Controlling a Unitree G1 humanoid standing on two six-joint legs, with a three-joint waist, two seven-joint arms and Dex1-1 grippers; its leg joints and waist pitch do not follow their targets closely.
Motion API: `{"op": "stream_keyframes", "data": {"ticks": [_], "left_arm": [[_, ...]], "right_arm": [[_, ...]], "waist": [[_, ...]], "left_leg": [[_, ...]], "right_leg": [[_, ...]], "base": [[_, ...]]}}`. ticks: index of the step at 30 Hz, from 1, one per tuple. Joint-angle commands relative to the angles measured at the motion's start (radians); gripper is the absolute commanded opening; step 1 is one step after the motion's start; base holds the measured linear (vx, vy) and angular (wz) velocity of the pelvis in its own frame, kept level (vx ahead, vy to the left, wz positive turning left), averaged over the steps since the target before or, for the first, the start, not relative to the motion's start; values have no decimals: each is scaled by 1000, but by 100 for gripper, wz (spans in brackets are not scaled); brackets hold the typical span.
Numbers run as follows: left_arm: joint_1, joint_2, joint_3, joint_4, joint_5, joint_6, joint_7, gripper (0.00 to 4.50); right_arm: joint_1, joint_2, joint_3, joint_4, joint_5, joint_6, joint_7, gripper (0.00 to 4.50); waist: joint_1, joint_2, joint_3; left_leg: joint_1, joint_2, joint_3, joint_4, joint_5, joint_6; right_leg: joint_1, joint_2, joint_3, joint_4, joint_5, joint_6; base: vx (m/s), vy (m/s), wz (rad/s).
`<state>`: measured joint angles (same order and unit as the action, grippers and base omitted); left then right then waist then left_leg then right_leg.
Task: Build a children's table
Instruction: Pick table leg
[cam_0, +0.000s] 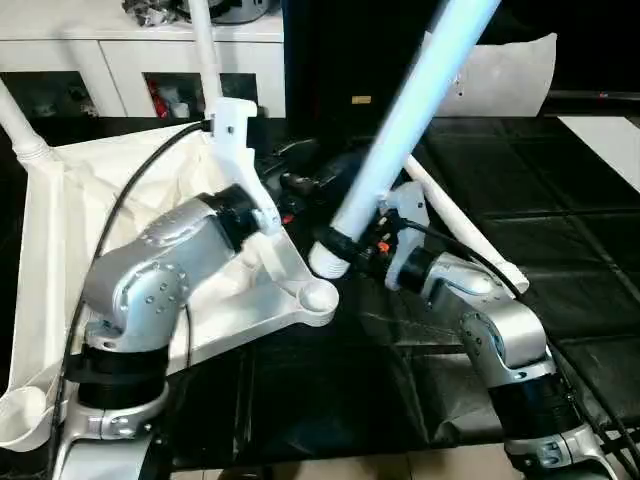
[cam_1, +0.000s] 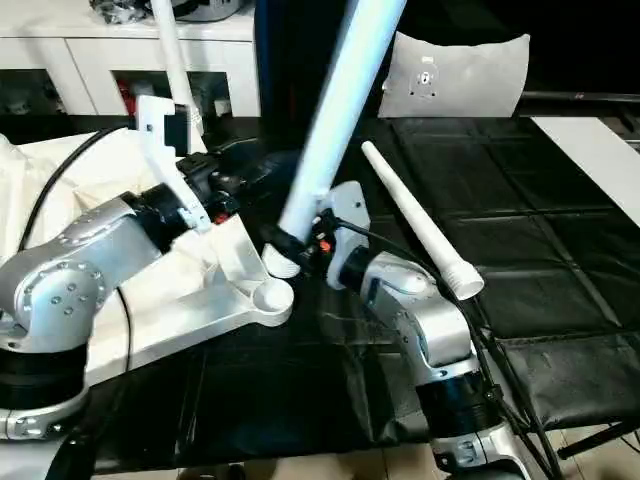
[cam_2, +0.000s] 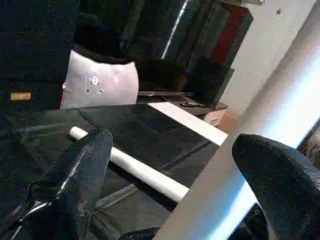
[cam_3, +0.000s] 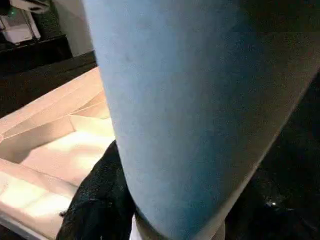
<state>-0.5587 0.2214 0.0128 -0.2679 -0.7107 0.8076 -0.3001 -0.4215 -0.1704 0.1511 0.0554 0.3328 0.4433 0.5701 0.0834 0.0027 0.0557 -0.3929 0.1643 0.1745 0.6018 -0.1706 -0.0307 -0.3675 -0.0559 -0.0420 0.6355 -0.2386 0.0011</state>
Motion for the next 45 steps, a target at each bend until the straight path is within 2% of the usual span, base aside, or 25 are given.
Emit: {"op": "stream_keyframes", "data": {"ticks": [1,2,4,5,8,9,12,16,18,19,20,21,22,23,27,30,31,32,33,34,37,39,43,45], "left_arm": [[-4,-6,-54,-28,7,11,-29,450],[-3,-3,-51,-25,14,7,-26,450],[0,5,-44,-19,25,2,-21,450],[14,35,-33,-6,45,-9,-22,450],[38,67,-20,0,61,-22,-30,450],[51,80,-13,-2,64,-24,-37,450],[77,99,1,-6,78,-33,-47,450],[154,130,40,-31,94,-72,-63,450],[172,139,44,-40,102,-80,-62,450],[188,146,43,-50,108,-86,-63,450],[251,171,39,-88,128,-98,-64,450],[277,181,34,-106,135,-100,-68,450],[286,185,31,-112,138,-100,-70,450],[306,195,25,-123,149,-105,-74,450],[383,237,-5,-148,216,-132,-79,450],[401,248,-16,-148,242,-151,-78,450],[417,262,-36,-145,268,-169,-84,450],[430,275,-55,-139,291,-185,-94,450],[434,279,-60,-137,295,-189,-100,450],[443,289,-72,-133,305,-200,-116,450],[459,296,-81,-132,319,-216,-128,450],[469,287,-83,-133,322,-232,-138,450],[482,291,-99,-134,331,-261,-160,450],[490,304,-124,-131,356,-275,-172,450]], "right_arm": [[-8,3,-6,4,-12,-7,-11,191],[-9,6,-10,3,-10,-11,-15,191],[-12,10,-17,3,-5,-15,-20,191],[-14,14,-31,2,2,-23,-31,191],[-12,17,-49,-4,7,-27,-44,191],[-6,19,-59,-14,13,-22,-51,191],[5,26,-82,-35,27,-11,-63,191],[34,38,-122,-74,48,15,-109,191],[40,41,-130,-84,56,22,-116,191],[45,43,-134,-93,61,27,-122,191],[64,49,-151,-125,78,51,-144,191],[70,52,-158,-133,76,51,-157,191],[72,54,-161,-136,75,50,-162,191],[76,57,-167,-141,72,43,-172,191],[96,74,-191,-165,78,-5,-186,191],[103,77,-194,-175,79,2,-201,191],[113,74,-189,-171,32,-29,-237,191],[123,61,-179,-181,8,33,-276,191],[126,59,-177,-181,3,40,-282,191],[132,56,-170,-184,-7,58,-295,191],[147,36,-147,-175,-46,1,-267,191],[162,21,-152,-187,-29,31,-251,191],[173,39,-165,-203,-16,15,-271,191],[179,45,-164,-220,-18,37,-290,191]], "waist": [[-6,12,-65],[-5,17,-65],[-7,14,-65],[-6,20,-66],[-10,18,-65],[-12,22,-65],[-17,24,-66],[-23,21,-64],[-25,24,-64],[-26,20,-63],[-24,21,-62],[-26,17,-61],[-27,20,-62],[-29,13,-59],[-26,18,-57],[-24,21,-55],[-24,21,-56],[-23,22,-55],[-25,21,-57],[-25,24,-57],[-25,23,-58],[-26,26,-56],[-26,25,-56],[-26,20,-56]], "left_leg": [[27,60,-25,-71,-169,-55],[28,60,-25,-70,-172,-56],[28,59,-25,-71,-175,-57],[28,59,-26,-71,-175,-58],[27,58,-25,-72,-187,-60],[28,58,-26,-72,-187,-63],[29,58,-26,-73,-186,-63],[27,60,-27,-76,-192,-61],[30,59,-27,-77,-202,-63],[31,59,-25,-77,-217,-65],[30,61,-28,-79,-218,-64],[27,62,-27,-82,-219,-61],[29,61,-27,-81,-216,-62],[30,59,-25,-82,-223,-64],[31,62,-27,-85,-251,-68],[34,61,-28,-88,-273,-78],[34,62,-29,-89,-277,-85],[33,61,-30,-89,-272,-88],[33,59,-29,-89,-258,-90],[34,57,-28,-88,-257,-93],[31,57,-28,-87,-267,-92],[32,58,-28,-86,-271,-86],[32,59,-29,-87,-273,-80],[33,59,-29,-89,-279,-79]], "right_leg": [[33,-75,48,-73,-20,-184],[32,-76,48,-72,-16,-186],[33,-75,48,-73,-13,-186],[32,-75,47,-72,-11,-186],[33,-74,47,-72,-21,-180],[32,-74,47,-73,-24,-180],[32,-73,47,-71,-11,-185],[32,-74,47,-72,-9,-184],[30,-73,46,-74,-26,-185],[28,-73,47,-76,-47,-184],[30,-75,47,-76,-53,-184],[30,-75,48,-75,-61,-175],[27,-73,48,-75,-63,-170],[25,-72,48,-79,-83,-168],[18,-76,51,-82,-141,-147],[14,-74,51,-86,-165,-138],[12,-74,51,-85,-163,-132],[12,-73,51,-86,-159,-127],[16,-72,51,-81,-137,-126],[14,-71,51,-81,-129,-126],[16,-73,52,-83,-126,-129],[17,-73,52,-83,-120,-136],[15,-74,53,-84,-120,-139],[15,-72,52,-83,-128,-142]], "base": [[0,0,0],[0,0,0],[0,0,0],[0,0,0],[0,0,0],[0,0,0],[0,0,0],[0,0,0],[0,0,0],[0,0,0],[0,0,0],[0,0,0],[0,0,0],[0,0,0],[0,0,0],[0,0,0],[0,0,0],[0,0,0],[0,0,0],[0,0,0],[0,0,0],[0,0,0],[0,0,0],[0,0,0]]}}
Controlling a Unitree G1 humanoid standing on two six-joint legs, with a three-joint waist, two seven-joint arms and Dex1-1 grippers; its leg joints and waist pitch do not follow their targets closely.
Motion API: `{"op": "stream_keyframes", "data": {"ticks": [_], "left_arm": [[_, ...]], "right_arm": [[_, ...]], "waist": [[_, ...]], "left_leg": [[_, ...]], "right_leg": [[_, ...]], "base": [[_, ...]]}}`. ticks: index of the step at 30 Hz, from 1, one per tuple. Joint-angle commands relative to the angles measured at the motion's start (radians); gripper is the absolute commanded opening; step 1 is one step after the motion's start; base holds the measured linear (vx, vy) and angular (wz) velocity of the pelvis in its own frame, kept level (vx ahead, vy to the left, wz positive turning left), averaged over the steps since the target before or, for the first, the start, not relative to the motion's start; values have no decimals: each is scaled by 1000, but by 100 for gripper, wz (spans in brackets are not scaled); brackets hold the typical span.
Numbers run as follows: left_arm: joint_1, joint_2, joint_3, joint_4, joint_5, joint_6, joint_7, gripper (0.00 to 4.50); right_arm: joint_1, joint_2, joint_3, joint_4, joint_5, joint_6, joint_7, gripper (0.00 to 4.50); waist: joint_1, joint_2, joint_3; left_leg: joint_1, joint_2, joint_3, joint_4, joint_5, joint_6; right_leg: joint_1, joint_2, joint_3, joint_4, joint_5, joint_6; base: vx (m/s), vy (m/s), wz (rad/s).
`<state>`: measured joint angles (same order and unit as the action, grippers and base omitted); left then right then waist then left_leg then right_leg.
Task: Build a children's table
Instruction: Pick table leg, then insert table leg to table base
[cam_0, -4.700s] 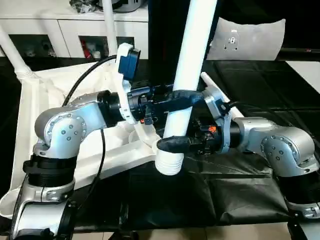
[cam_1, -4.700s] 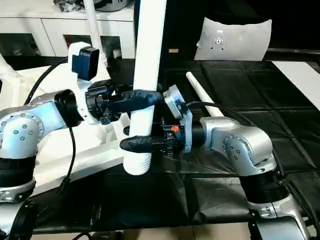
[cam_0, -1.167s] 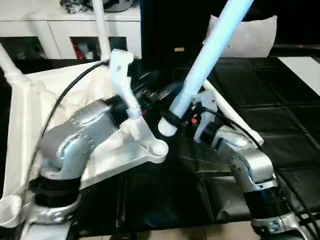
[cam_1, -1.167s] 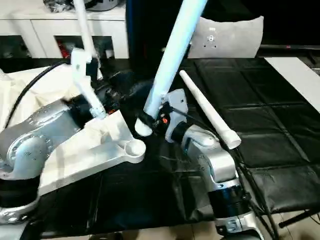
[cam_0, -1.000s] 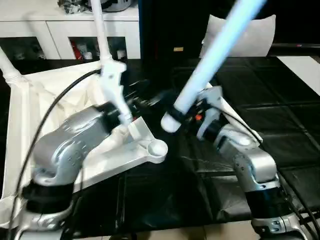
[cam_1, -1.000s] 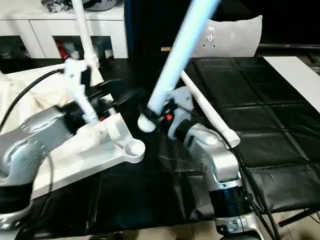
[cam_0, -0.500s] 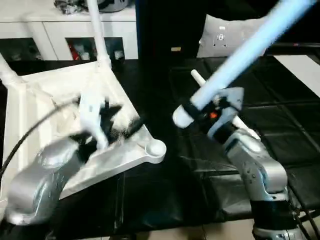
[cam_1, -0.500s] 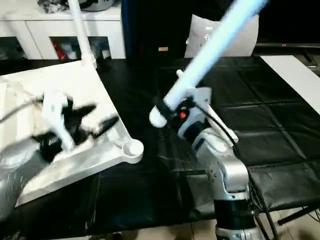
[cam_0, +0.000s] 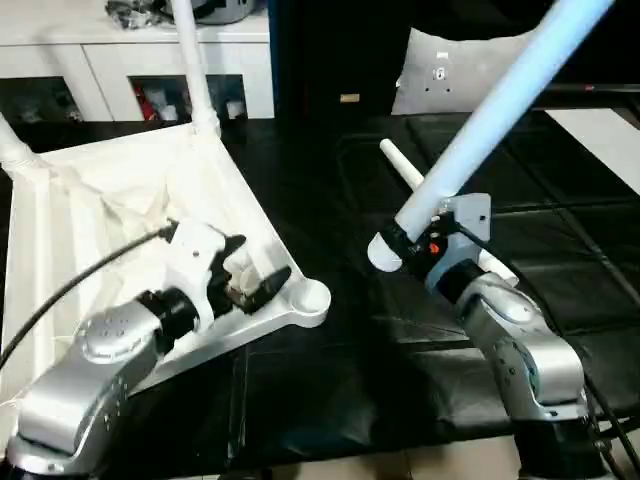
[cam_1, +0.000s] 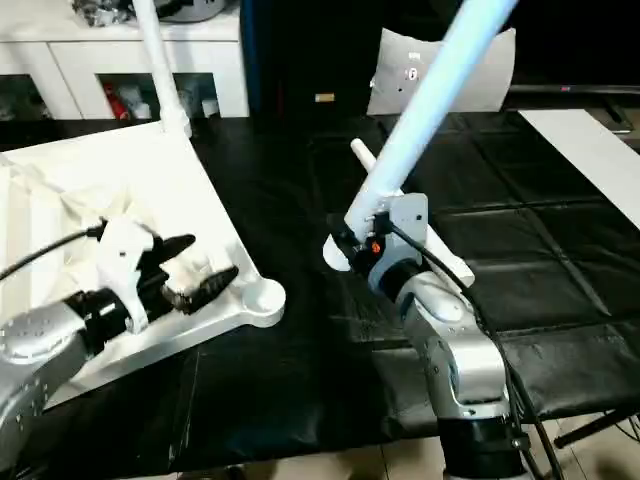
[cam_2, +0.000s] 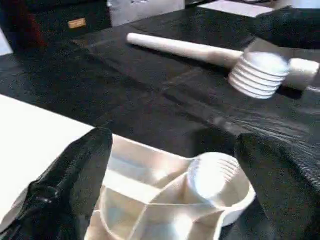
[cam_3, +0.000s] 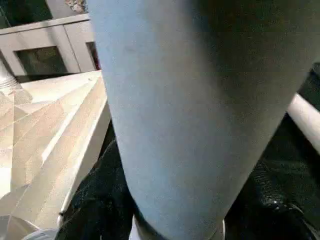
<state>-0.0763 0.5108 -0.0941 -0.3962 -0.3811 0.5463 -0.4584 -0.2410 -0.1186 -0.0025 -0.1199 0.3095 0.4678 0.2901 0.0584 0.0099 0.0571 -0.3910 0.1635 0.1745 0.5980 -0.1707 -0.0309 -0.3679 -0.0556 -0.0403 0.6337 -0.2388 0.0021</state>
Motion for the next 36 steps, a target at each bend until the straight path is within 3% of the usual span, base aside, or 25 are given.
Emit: {"op": "stream_keyframes", "data": {"ticks": [1,3,9,10,16,23,24,25,33,36], "left_arm": [[8,18,-21,-1,33,-18,-16,450],[12,38,-39,2,48,-16,-39,450],[43,98,-51,-17,31,26,-110,450],[51,116,-56,-20,35,30,-124,422],[81,169,-82,-4,80,31,-155,377],[73,179,-86,-3,56,84,-177,329],[70,180,-91,-3,60,91,-183,320],[69,181,-93,-2,65,94,-182,309],[23,176,-106,59,98,115,-185,244],[13,183,-109,57,97,137,-192,231]], "right_arm": [[0,-13,-4,-48,6,31,-6,191],[7,-26,14,-48,7,66,12,191],[21,-47,45,-43,13,43,77,191],[24,-52,55,-43,11,40,89,191],[39,-84,119,-59,-14,29,150,191],[41,-83,113,-55,-10,27,148,191],[39,-82,110,-55,-4,28,149,191],[39,-81,109,-56,-2,30,150,191],[39,-82,113,-59,0,30,155,191],[37,-82,116,-59,-2,28,156,191]], "waist": [[0,14,-57],[1,13,-57],[2,13,-56],[2,13,-56],[2,16,-52],[3,17,-52],[5,24,-53],[2,20,-54],[3,22,-56],[3,29,-56]], "left_leg": [[31,60,-30,-85,-278,-78],[32,60,-29,-85,-272,-78],[30,59,-29,-85,-276,-75],[31,60,-29,-85,-274,-74],[35,63,-30,-88,-319,-77],[36,61,-32,-89,-334,-85],[37,60,-32,-88,-328,-86],[35,60,-31,-87,-322,-85],[36,59,-32,-86,-316,-84],[37,60,-33,-86,-321,-88]], "right_leg": [[17,-73,51,-81,-128,-142],[17,-72,50,-79,-125,-138],[15,-75,51,-80,-147,-140],[15,-75,51,-80,-144,-141],[9,-77,53,-85,-188,-145],[9,-78,53,-84,-205,-150],[9,-78,53,-82,-194,-154],[11,-76,53,-82,-176,-157],[13,-76,52,-80,-152,-163],[13,-76,51,-78,-140,-170]], "base": [[0,0,0],[0,0,0],[0,0,0],[0,0,0],[0,0,0],[0,0,0],[0,0,0],[0,0,0],[0,0,0],[0,0,0]]}}
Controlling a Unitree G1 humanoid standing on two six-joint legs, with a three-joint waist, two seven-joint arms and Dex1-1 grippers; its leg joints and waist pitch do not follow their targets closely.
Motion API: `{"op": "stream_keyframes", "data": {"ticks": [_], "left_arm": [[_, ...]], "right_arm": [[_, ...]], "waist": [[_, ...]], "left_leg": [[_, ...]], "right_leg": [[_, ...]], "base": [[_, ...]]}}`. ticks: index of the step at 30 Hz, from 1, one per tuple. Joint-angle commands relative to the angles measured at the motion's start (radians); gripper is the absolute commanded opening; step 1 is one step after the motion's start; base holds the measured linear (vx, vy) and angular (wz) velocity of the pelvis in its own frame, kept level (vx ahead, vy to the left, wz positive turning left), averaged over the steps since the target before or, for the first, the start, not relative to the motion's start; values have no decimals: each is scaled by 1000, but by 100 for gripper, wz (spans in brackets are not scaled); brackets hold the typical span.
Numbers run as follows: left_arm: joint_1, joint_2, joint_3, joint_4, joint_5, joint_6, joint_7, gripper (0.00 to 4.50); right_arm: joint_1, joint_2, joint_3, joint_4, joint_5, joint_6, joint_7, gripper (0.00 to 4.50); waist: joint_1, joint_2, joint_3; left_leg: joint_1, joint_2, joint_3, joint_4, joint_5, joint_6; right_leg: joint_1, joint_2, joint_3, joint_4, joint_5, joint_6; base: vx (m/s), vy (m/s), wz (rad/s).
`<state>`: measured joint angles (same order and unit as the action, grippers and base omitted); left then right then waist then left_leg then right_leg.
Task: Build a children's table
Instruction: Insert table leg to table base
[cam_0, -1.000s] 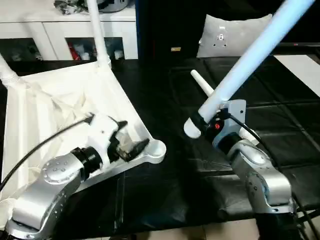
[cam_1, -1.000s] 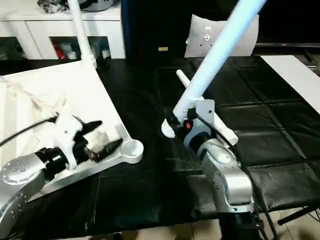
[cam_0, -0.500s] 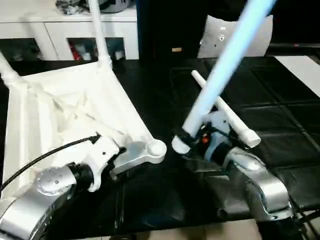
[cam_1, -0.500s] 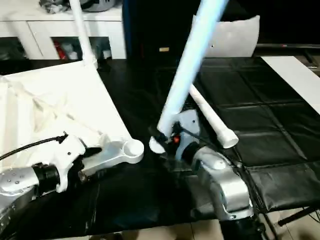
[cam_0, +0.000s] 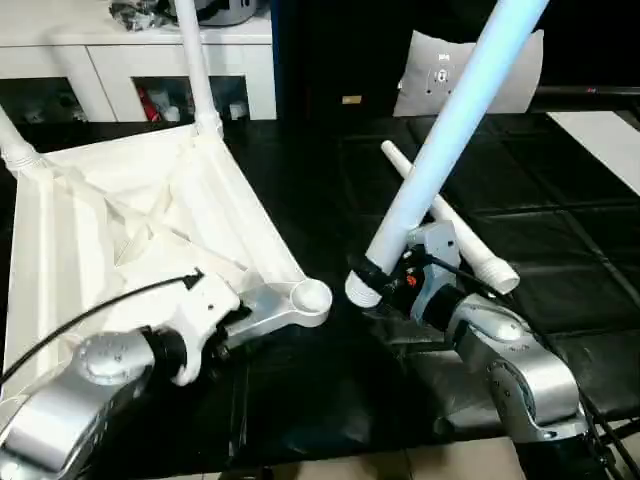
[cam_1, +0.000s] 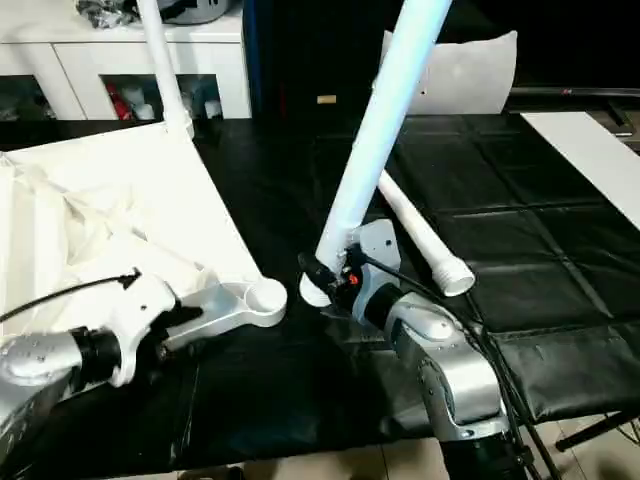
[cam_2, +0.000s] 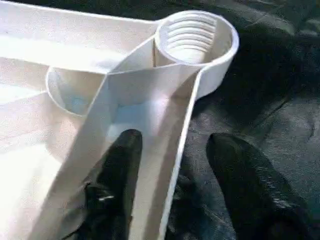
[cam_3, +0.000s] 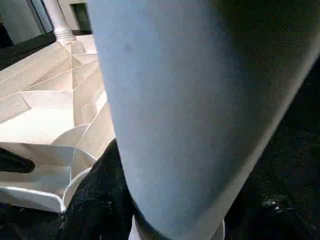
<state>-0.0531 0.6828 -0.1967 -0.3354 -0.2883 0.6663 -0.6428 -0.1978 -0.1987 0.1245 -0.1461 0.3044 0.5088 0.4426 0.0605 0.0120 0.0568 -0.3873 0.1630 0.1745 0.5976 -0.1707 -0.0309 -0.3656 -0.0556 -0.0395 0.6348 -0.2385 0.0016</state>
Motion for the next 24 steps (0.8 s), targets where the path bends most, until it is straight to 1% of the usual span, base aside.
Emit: {"op": "stream_keyframes", "data": {"ticks": [1,2,3,5,6,7,8,9,11,13,15,17,18,19,22,23,24], "left_arm": [[-12,12,-7,-5,1,27,-11,207],[-14,12,-8,-6,-2,34,-14,207],[-16,11,-6,-7,-3,44,-11,197],[-21,12,-7,-6,1,54,-9,191],[-24,13,-10,-4,5,56,-12,180],[-26,14,-12,-3,7,57,-14,158],[-28,20,-18,-3,11,59,-23,158],[-29,26,-25,-5,14,62,-31,154],[-28,29,-27,-6,16,65,-32,146],[-28,30,-26,-7,18,71,-35,115],[-30,35,-30,-9,21,77,-40,109],[-32,35,-32,-6,24,77,-41,90],[-33,35,-34,-5,25,77,-41,90],[-36,35,-38,1,29,74,-42,72],[-42,35,-39,7,31,75,-46,66],[-43,35,-38,8,32,76,-48,34],[-45,37,-41,10,33,78,-53,34]], "right_arm": [[-5,-3,-10,-33,0,-16,3,191],[-5,-4,-8,-34,-2,-18,4,191],[-4,-4,-8,-34,-3,-20,3,191],[-3,-4,-6,-35,-4,-21,3,191],[-2,-4,-5,-35,-5,-23,3,191],[-1,-4,-5,-35,-5,-23,3,191],[0,-4,-3,-36,-6,-24,4,191],[0,-4,-1,-37,-7,-25,5,191],[-1,-4,-1,-37,-7,-25,5,191],[-5,-5,-1,-34,-8,-25,6,191],[-8,-8,-2,-31,-8,-25,8,191],[-10,-10,1,-27,-11,-26,9,191],[-11,-11,1,-26,-12,-26,10,191],[-13,-13,2,-23,-14,-27,13,191],[-17,-12,5,-21,-15,-25,15,191],[-18,-13,6,-20,-15,-25,15,191],[-19,-13,6,-19,-16,-26,15,191]], "waist": [[0,26,-57],[0,25,-57],[0,27,-57],[1,26,-57],[2,30,-57],[2,29,-57],[2,27,-56],[1,29,-56],[1,28,-56],[1,30,-57],[1,30,-57],[1,29,-58],[1,30,-58],[1,26,-58],[0,28,-57],[-1,30,-57],[-1,31,-58]], "left_leg": [[33,60,-33,-85,-318,-87],[32,59,-32,-84,-313,-85],[32,59,-31,-84,-312,-84],[32,59,-32,-84,-309,-81],[33,59,-32,-84,-314,-82],[33,59,-33,-84,-316,-82],[33,59,-33,-85,-317,-82],[33,59,-33,-85,-320,-82],[32,59,-33,-85,-320,-81],[33,59,-33,-84,-314,-81],[33,59,-32,-84,-317,-81],[32,59,-33,-83,-308,-79],[32,59,-33,-83,-302,-77],[32,60,-33,-83,-299,-75],[32,58,-31,-82,-301,-74],[32,59,-32,-83,-302,-74],[32,59,-32,-82,-301,-74]], "right_leg": [[12,-75,50,-78,-130,-171],[13,-76,50,-79,-125,-173],[13,-76,50,-78,-122,-176],[13,-76,50,-78,-121,-178],[12,-76,50,-79,-125,-179],[13,-75,50,-79,-124,-180],[13,-75,50,-79,-127,-179],[13,-76,49,-79,-133,-178],[14,-77,50,-79,-140,-177],[13,-76,49,-78,-130,-180],[13,-76,49,-78,-129,-182],[14,-76,49,-77,-121,-183],[15,-76,49,-77,-113,-184],[15,-76,49,-76,-114,-184],[15,-77,50,-79,-130,-182],[14,-76,50,-79,-128,-182],[15,-76,49,-78,-123,-183]], "base": [[0,0,0],[0,0,0],[0,0,0],[0,0,0],[0,0,0],[0,0,0],[0,0,0],[0,0,0],[0,0,0],[0,0,0],[0,0,0],[0,0,0],[0,0,0],[0,0,0],[0,0,0],[0,0,0],[0,0,0]]}}
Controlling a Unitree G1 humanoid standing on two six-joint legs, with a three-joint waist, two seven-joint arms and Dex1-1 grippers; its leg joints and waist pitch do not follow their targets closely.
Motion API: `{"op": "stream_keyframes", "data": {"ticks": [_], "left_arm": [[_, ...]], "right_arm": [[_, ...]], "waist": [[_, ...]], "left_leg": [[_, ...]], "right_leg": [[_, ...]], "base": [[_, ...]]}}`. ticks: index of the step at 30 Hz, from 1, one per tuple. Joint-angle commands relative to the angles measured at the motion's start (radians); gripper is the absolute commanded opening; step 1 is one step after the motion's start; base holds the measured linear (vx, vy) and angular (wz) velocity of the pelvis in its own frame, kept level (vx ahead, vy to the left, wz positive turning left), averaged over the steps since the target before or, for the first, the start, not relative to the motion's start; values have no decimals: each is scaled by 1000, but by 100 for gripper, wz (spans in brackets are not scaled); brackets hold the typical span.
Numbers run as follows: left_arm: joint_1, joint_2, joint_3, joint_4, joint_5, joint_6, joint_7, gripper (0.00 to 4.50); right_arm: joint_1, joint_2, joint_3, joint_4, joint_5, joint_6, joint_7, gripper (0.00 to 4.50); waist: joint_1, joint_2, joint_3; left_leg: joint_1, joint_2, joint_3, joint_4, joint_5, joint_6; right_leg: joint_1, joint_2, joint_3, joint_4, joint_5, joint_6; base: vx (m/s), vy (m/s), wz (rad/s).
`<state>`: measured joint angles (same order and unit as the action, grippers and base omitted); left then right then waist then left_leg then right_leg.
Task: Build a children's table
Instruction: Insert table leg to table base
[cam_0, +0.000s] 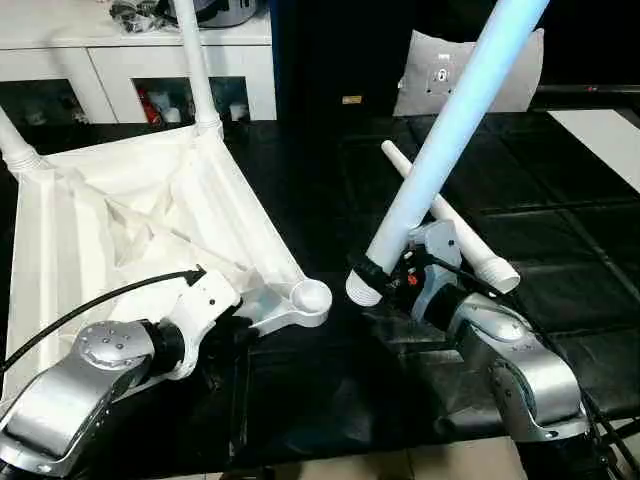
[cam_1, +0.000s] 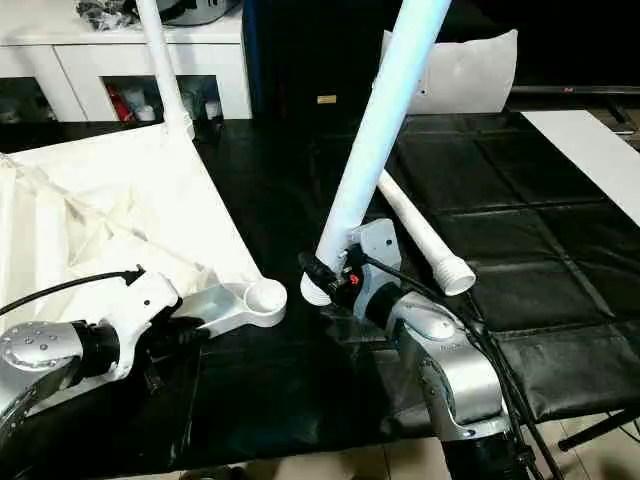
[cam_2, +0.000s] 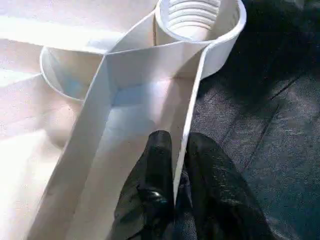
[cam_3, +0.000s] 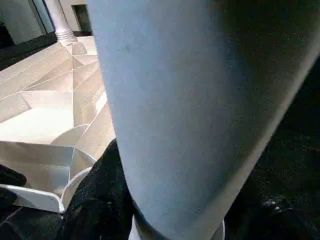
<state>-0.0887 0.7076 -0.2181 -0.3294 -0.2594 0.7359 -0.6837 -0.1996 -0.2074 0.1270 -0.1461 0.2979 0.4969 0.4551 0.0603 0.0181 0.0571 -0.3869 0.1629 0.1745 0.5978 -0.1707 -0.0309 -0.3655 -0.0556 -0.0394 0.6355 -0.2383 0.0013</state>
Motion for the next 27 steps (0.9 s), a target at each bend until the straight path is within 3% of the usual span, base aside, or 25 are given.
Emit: {"op": "stream_keyframes", "data": {"ticks": [1,5,7,14,18,23,27], "left_arm": [[-12,16,-24,9,8,7,-17,30],[-31,18,-41,46,33,-14,-28,6],[-46,15,-48,67,41,-36,-42,2],[-134,9,-138,181,81,-247,-198,0],[-187,-16,-190,259,121,-355,-248,0],[-250,-94,-214,337,110,-459,-318,0],[-272,-115,-239,379,126,-518,-353,0]], "right_arm": [[-17,-4,3,-19,-10,-14,2,191],[-8,-8,0,-23,-11,-15,-1,191],[-8,-8,-2,-23,-11,-15,-3,191],[-13,-3,-17,-23,-8,-20,-10,191],[-17,-6,-30,-20,-11,-26,-11,191],[-30,-1,-61,-11,-10,-42,-29,191],[-37,1,-70,-4,-11,-52,-39,191]], "waist": [[0,24,-58],[-1,29,-60],[-4,26,-60],[-3,29,-58],[11,25,-61],[35,24,-62],[41,27,-63]], "left_leg": [[32,59,-32,-83,-302,-74],[32,57,-33,-82,-295,-77],[29,57,-33,-82,-292,-76],[35,58,-33,-83,-314,-73],[36,61,-29,-82,-290,-72],[40,64,-26,-81,-299,-73],[38,65,-27,-83,-290,-75]], "right_leg": [[14,-75,49,-79,-122,-182],[16,-74,49,-76,-95,-186],[19,-76,49,-76,-95,-187],[13,-77,51,-84,-145,-181],[13,-81,52,-79,-123,-182],[8,-88,54,-84,-182,-170],[8,-89,53,-83,-172,-161]], "base": [[0,0,0],[0,0,0],[0,0,0],[0,0,0],[0,0,0],[0,0,0],[0,0,0]]}}
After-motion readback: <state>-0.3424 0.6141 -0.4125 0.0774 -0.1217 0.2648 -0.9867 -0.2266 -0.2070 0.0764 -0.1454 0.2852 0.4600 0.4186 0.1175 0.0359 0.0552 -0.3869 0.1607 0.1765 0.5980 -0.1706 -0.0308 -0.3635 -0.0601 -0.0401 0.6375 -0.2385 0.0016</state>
